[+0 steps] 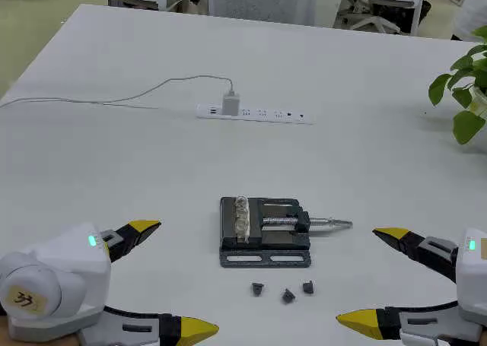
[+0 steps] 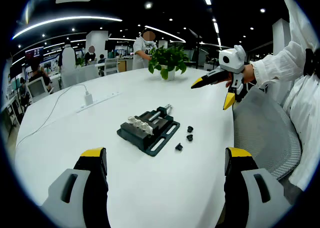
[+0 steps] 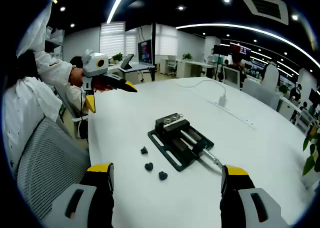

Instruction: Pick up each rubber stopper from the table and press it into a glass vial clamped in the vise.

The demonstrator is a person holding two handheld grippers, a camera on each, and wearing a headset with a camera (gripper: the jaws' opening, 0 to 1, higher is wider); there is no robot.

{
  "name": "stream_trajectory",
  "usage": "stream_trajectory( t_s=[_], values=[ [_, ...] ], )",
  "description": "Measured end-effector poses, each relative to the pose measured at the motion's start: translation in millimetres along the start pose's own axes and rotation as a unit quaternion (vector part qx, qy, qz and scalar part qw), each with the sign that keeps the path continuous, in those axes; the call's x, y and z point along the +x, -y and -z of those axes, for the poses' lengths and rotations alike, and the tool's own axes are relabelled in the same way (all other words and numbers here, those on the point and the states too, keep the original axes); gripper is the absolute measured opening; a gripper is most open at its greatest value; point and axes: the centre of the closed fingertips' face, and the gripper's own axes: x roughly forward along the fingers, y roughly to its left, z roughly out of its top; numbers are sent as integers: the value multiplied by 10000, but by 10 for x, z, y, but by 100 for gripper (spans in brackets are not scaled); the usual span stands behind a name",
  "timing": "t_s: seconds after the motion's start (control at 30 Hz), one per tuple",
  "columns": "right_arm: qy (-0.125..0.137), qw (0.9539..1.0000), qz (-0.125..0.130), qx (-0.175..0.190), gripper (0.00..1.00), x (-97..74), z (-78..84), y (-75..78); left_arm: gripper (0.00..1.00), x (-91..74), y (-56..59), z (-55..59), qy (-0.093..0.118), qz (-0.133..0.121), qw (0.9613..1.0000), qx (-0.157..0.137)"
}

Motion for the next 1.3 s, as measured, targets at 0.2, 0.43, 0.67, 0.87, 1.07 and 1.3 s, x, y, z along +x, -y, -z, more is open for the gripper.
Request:
stream_trajectory(
  t_s=[0.2,0.43,0.67,0.87,1.07,1.3],
  values=[
    [19,10000,29,32,87,14,21,8,98,6,-18,6,-30,13,10000,2],
    [45,10000,26,30,87,28,11,-1,98,2,-7,17,-57,10,10000,-15],
    [25,10000,3,17,87,25,7,-27,98,-12,6,37,-63,9,10000,-37],
    [32,10000,4,28,87,18,6,-33,97,-16,11,37,-61,13,10000,-49],
    [35,10000,15,31,86,6,11,-30,97,-9,11,38,-64,16,10000,-44],
    [55,10000,34,44,86,-4,13,-19,97,14,30,39,-87,42,9999,-49]
  ],
)
